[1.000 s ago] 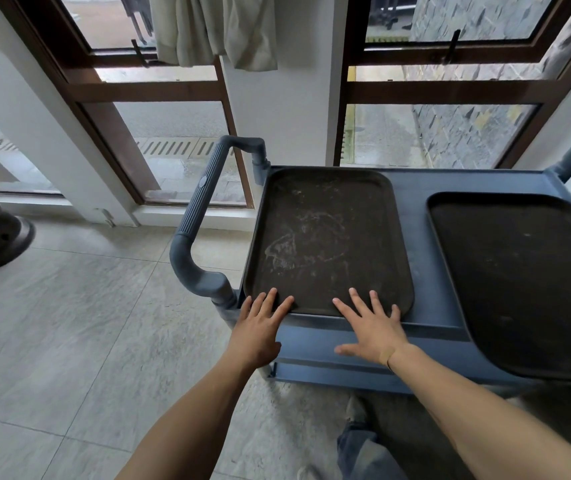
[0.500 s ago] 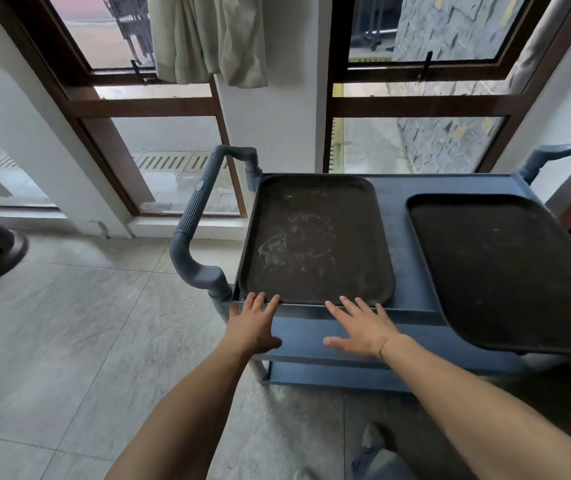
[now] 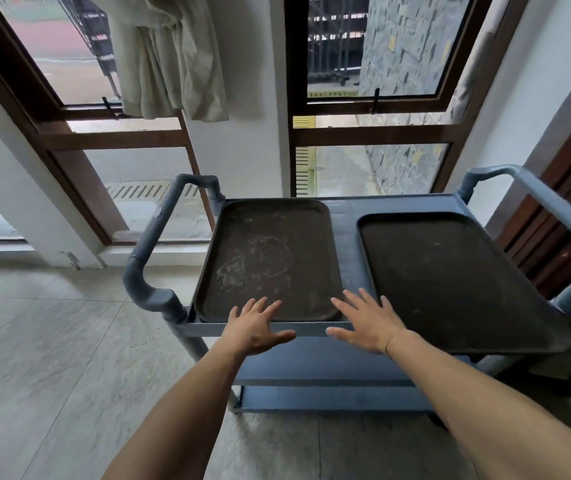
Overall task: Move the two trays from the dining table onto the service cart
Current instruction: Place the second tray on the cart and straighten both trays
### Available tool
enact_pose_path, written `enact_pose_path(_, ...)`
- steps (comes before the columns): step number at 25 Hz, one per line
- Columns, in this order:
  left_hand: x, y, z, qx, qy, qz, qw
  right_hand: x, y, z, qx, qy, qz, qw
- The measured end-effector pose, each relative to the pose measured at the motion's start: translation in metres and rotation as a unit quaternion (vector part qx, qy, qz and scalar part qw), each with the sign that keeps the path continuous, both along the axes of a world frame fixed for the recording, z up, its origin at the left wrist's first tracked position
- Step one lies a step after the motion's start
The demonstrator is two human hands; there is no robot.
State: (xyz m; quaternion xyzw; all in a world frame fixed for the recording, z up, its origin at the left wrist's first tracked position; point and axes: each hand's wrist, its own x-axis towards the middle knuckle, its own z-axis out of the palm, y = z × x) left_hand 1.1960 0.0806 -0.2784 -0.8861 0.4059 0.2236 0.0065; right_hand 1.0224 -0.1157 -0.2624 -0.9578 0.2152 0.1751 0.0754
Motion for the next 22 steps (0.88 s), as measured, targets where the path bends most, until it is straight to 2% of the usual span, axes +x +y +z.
enact_pose_path(13, -0.142, -0.162, 0.000, -0.044, 0.024, -0.082, 0.995, -0.176, -0.181, -0.012, 0.004, -0.001, -0.063, 0.998)
enact_pose_path(19, -0.207, -0.204, -0.008, -0.020, 0.013, -0.091, 0.996, -0.240, -0.218, -0.020, 0.020, 0.012, -0.054, 0.998)
enact_pose_path(22, -0.223, -0.213, -0.007, 0.003, 0.036, -0.078, 0.996, -0.255, -0.225, -0.024, 0.019, 0.029, -0.035, 0.999)
